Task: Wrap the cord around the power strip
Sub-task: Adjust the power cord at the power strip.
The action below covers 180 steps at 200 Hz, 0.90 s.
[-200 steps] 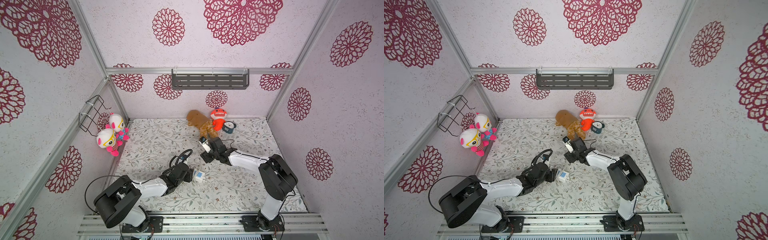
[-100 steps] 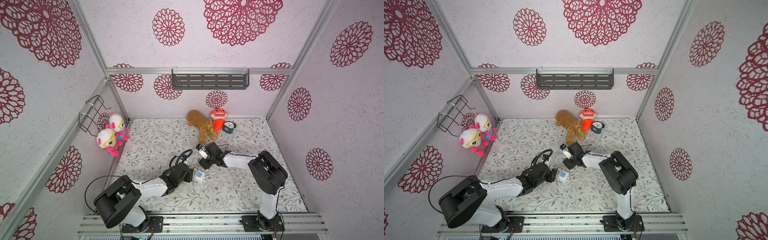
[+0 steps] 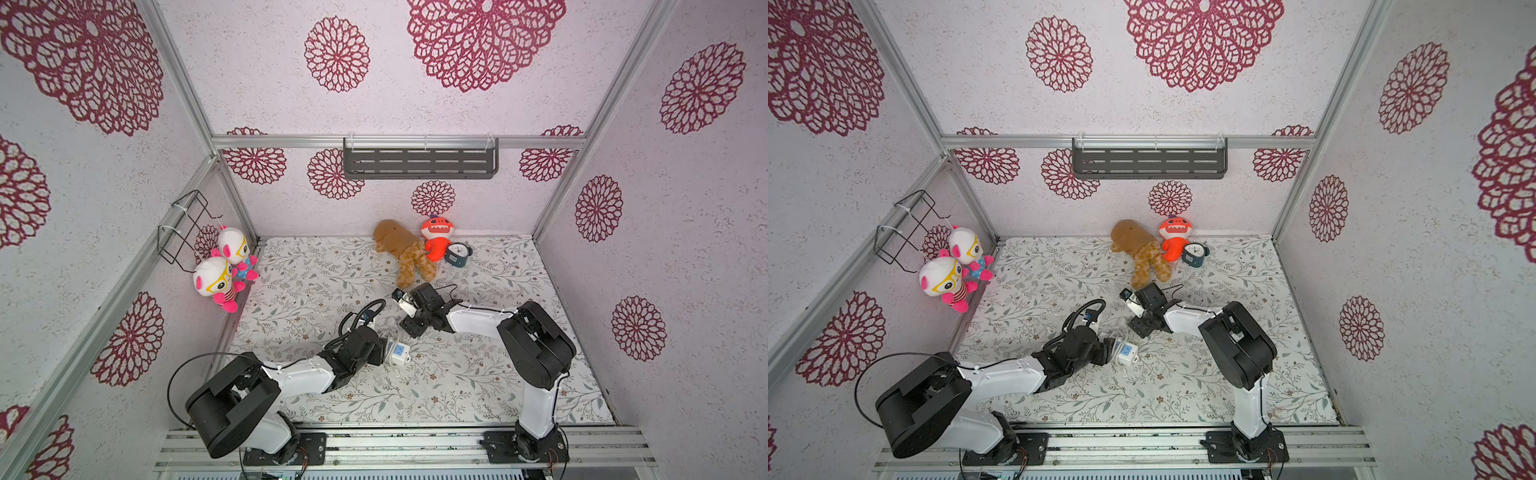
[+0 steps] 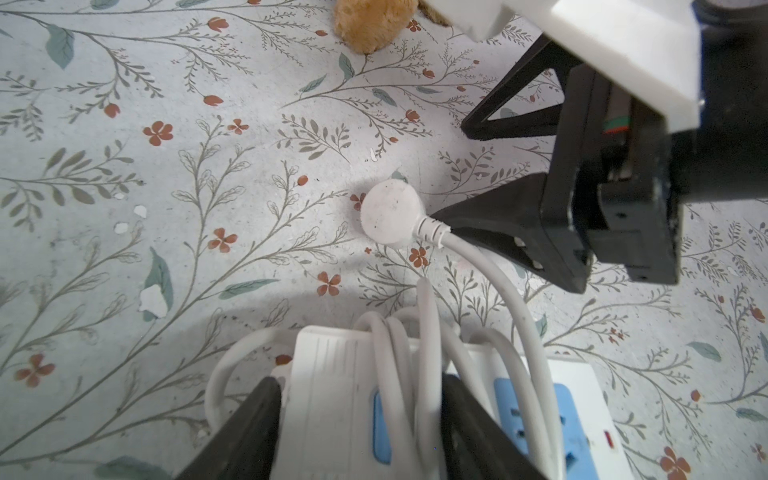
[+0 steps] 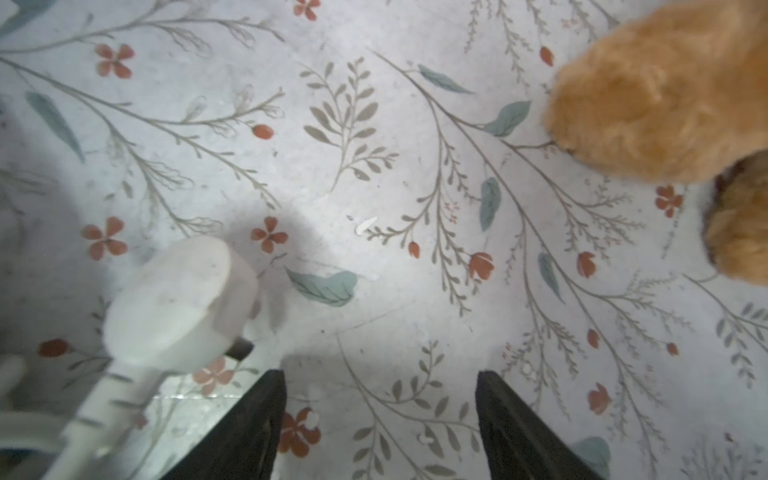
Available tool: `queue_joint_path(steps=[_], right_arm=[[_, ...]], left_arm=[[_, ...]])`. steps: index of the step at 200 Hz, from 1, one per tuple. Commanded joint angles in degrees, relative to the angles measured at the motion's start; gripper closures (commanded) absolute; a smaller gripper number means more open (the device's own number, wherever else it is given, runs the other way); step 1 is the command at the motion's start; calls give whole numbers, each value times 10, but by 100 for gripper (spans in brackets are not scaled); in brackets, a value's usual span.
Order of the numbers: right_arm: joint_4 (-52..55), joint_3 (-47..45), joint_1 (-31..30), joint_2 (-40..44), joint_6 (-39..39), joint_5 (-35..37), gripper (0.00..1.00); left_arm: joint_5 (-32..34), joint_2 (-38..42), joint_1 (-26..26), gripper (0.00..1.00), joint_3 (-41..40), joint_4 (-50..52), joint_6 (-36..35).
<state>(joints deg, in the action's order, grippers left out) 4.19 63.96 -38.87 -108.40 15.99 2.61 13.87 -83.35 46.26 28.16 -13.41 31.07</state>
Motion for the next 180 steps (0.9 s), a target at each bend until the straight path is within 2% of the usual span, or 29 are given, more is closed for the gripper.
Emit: queue_joint_path(steps=[1,77,113,145,180], right_arm=[[25,16,10,30,21,30,24],[9,101,8,-36,6,-22,23],[-8,83,-1,-33,3,-39,23],[-36,35,-8,-4,-5,-32,23],[-23,24,-16,-3,-13,-40,25]], left_arm=[[-14,-6,13,37,-12,102,-8],[4,20,13,35,-7,126,-16],[23,59,13,34,-11,143,-24],[23,64,13,34,-21,139,-24],[20,82,13,34,-33,128,-28]])
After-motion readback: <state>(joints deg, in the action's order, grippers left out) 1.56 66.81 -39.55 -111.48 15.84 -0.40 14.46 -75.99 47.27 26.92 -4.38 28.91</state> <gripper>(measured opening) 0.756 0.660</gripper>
